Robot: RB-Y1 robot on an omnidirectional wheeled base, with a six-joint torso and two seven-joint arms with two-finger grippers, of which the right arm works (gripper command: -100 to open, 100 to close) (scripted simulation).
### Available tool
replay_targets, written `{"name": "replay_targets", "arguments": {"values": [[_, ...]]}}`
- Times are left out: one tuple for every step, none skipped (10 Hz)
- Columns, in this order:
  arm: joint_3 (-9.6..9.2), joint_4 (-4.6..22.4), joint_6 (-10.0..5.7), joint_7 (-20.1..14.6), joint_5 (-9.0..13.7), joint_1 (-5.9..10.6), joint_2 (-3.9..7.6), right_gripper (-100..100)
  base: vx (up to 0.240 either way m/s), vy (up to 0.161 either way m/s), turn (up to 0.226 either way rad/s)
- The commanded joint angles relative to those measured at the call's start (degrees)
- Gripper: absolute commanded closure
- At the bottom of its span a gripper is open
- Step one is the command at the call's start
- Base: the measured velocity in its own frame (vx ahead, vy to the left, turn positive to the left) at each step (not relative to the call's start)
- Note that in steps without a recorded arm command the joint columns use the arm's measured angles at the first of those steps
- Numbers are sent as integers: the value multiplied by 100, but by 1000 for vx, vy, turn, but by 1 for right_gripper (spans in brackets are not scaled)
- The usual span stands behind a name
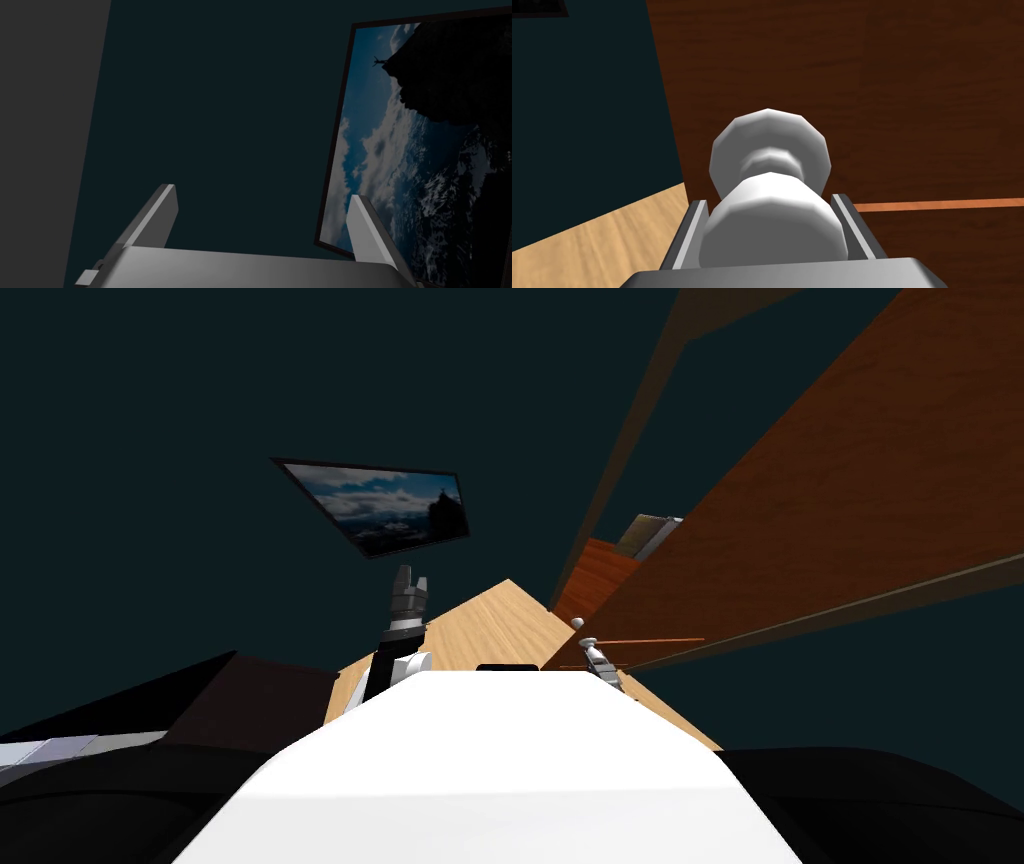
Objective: Pull the door open
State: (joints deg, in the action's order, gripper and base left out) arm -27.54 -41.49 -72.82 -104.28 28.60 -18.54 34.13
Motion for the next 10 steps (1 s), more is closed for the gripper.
{"name": "replay_targets", "arguments": {"values": [[0,0,0,0,0,0,0,100,-102,-14,28],[-27,74,-43,-41,-16,26,8,100,-149,-40,145],[-32,89,-54,-49,-18,33,10,100,-197,-64,154],[-42,121,-80,-67,-24,48,16,100,-200,-38,120],[-54,157,-109,-87,-31,64,22,100,-186,-53,135],[-66,195,-140,-108,-38,81,29,100,-178,-83,144],[-79,235,-172,-131,-45,99,35,100,-210,-55,145],[-91,275,-204,-153,-53,117,42,100,-219,-48,155],[-104,314,-235,-175,-60,135,49,100,-205,-66,166],[-116,351,-265,-195,-67,152,55,100,-188,-79,160]]}}
